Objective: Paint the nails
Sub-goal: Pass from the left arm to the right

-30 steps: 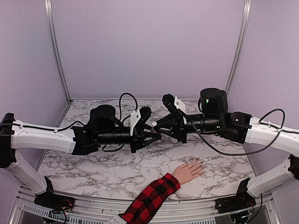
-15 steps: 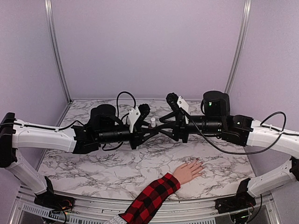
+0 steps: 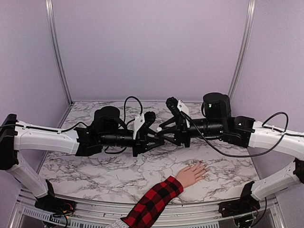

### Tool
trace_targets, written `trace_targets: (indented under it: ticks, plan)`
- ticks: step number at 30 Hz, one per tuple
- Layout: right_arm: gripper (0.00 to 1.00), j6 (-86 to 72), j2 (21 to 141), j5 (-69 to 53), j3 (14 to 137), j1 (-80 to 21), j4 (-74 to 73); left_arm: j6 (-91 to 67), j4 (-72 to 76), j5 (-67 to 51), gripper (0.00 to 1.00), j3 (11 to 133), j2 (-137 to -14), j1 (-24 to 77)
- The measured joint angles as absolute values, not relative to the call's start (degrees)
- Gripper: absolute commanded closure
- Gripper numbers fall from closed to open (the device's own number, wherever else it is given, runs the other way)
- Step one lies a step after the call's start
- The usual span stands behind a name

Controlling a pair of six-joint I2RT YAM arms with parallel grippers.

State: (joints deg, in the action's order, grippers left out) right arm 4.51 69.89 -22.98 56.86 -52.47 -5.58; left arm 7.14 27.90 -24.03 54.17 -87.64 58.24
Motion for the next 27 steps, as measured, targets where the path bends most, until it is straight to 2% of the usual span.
trace_targets:
  ticks: [8, 11, 15, 24, 25, 26, 27]
  plan:
    - [0.83, 4.8, 72.0, -23.5, 58.3, -52.5, -6.2, 6.8, 27.0, -23.6, 1.0, 55.5, -88.5, 58.2]
    - [0.95, 5.4, 72.0, -23.5, 58.3, -52.5, -6.3, 6.4, 26.5, -23.4, 1.0, 55.5, -88.5, 58.2]
    - [1.0, 6.1, 72.0, -23.4, 58.3, -52.5, -6.5, 5.7, 26.3, -23.0, 0.98, 55.6, -88.5, 58.2]
    - [1.0, 5.3, 71.5, -21.1, 58.0, -52.3, -6.2, 5.0, 26.3, -21.3, 0.44, 55.6, -88.5, 58.1]
    - [1.0, 5.1, 71.2, -20.6, 57.9, -52.2, -6.0, 5.1, 26.3, -21.0, 0.28, 55.6, -88.5, 58.0]
    - [1.0, 4.9, 70.9, -20.1, 57.7, -52.2, -6.0, 5.0, 26.3, -20.6, 0.17, 55.6, -88.5, 57.8]
    - [1.0, 4.7, 70.6, -19.7, 57.5, -52.1, -5.8, 4.8, 26.3, -20.2, 0.12, 55.6, -88.5, 57.7]
